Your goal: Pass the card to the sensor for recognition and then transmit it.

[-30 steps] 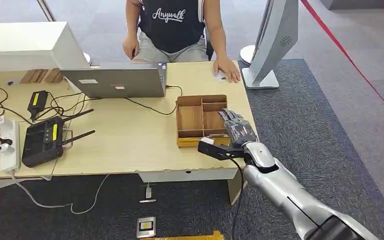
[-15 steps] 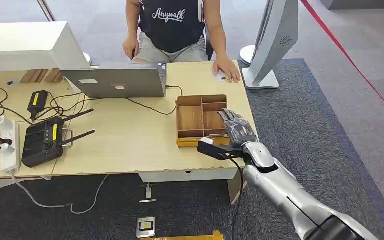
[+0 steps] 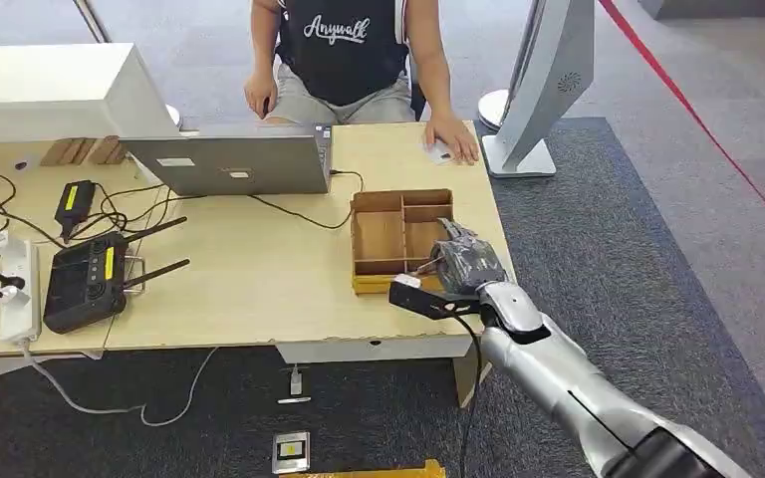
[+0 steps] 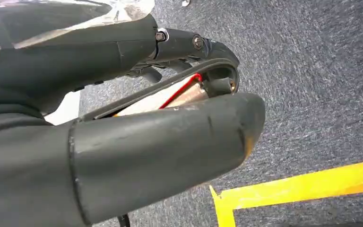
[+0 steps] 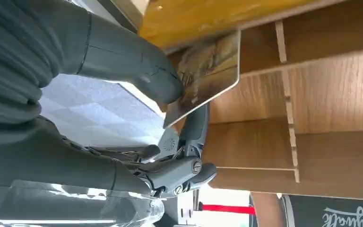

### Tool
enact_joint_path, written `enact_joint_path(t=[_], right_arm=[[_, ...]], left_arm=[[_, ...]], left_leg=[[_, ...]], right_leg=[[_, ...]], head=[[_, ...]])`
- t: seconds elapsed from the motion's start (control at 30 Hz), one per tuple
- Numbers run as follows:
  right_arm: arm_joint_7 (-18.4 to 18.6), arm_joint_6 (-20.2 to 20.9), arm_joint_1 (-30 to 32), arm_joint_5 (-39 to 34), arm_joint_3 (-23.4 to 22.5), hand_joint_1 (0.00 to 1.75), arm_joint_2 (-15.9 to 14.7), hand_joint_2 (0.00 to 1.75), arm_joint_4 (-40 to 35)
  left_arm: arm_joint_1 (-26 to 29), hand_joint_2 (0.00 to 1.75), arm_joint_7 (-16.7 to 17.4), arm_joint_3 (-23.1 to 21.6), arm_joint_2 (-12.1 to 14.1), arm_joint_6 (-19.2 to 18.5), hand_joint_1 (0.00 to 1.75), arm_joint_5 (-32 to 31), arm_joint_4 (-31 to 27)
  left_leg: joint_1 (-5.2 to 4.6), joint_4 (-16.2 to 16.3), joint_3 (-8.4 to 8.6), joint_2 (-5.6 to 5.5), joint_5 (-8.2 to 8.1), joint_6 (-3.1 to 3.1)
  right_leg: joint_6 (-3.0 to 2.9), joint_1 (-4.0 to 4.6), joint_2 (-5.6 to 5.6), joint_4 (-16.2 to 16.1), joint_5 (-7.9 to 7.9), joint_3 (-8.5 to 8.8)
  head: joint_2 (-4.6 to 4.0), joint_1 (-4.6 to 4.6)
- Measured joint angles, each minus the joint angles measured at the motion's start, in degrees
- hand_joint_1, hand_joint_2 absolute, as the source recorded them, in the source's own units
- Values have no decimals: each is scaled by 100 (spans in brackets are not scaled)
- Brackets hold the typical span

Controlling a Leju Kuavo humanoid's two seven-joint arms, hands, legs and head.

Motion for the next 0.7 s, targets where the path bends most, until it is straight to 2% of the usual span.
enact_joint_path(t=[0.23, 0.7], right_arm=[[-46, 42, -30, -33, 2, 162, 20, 175, 0], [-70, 83, -86, -39, 83, 168, 61, 175, 0]], left_arm=[[0, 0, 11, 2, -2, 9, 0, 9, 0], [1, 0, 63, 2, -20, 31, 0, 57, 0]], left_leg=[[0, 0, 0, 0, 0, 0], [0, 0, 1, 0, 0, 0]], right_leg=[[0, 0, 0, 0, 0, 0], [0, 0, 0, 1, 0, 0]], head=[[0, 0], [0, 0]])
